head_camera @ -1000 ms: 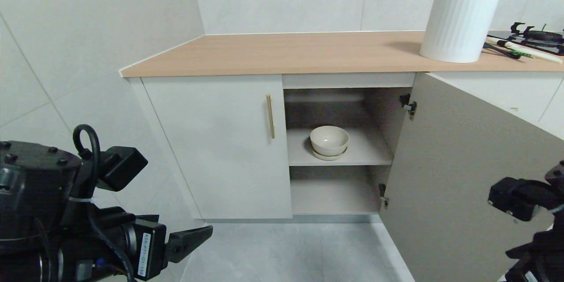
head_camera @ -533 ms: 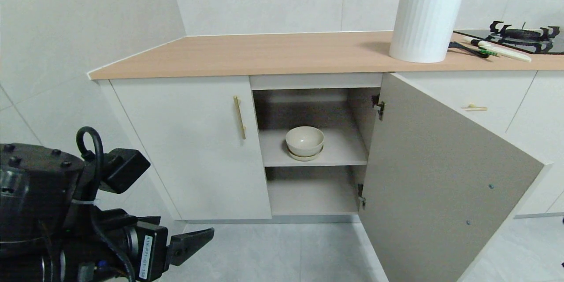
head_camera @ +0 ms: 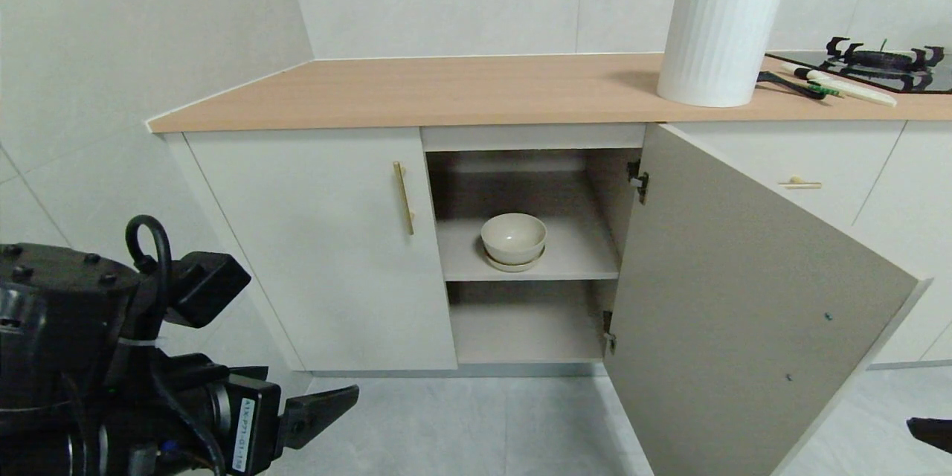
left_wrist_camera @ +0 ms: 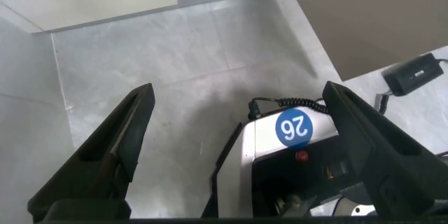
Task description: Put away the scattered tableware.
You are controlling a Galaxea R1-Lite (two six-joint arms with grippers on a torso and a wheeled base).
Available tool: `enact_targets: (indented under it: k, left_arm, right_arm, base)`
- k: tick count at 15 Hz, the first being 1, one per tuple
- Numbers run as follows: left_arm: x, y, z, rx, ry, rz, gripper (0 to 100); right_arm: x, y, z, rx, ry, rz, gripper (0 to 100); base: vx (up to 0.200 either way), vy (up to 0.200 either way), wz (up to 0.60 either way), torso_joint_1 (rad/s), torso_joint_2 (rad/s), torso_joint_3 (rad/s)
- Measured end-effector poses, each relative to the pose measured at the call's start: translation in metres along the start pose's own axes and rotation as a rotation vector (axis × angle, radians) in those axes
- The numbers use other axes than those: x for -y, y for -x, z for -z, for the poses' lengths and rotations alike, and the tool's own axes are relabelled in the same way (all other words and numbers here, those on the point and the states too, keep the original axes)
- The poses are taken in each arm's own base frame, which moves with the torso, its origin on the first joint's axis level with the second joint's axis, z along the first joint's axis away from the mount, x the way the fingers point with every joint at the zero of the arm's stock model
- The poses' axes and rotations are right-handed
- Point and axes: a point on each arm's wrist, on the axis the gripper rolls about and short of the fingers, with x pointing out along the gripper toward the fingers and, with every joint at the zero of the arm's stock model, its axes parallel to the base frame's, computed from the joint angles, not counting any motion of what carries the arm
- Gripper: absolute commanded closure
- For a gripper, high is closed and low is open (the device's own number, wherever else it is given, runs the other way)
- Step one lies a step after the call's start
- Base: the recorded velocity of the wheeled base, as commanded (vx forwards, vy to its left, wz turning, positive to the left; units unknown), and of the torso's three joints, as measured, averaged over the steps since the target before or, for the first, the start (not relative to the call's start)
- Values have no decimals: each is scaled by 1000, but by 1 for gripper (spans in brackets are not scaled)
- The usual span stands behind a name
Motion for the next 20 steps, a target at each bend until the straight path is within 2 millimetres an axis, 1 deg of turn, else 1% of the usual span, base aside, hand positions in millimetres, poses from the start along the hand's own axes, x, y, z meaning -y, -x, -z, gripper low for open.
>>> enact_targets:
  k: [4, 7, 11, 14, 20]
  left_arm:
    - [0, 0, 0, -2, 1, -1, 0]
    - [0, -1, 0, -3, 0, 0, 0]
    - [0, -1, 0, -3, 1, 0, 0]
    - [0, -1, 0, -3, 1, 0, 0]
    - [0, 0, 0, -2, 1, -1, 0]
  right_arm:
    - [21, -22, -18, 15, -114, 127, 0]
    - [31, -40, -30, 51, -168, 168, 0]
    - [33, -63, -36, 61, -183, 176, 0]
    - [32, -76, -38, 43, -187, 171, 0]
    - [28, -88, -41, 75, -186, 157, 0]
  base:
    - [0, 0, 0, 0, 0, 0]
    - [0, 0, 0, 0, 0, 0]
    - [0, 0, 0, 0, 0, 0]
    - [0, 0, 0, 0, 0, 0]
    - [0, 0, 0, 0, 0, 0]
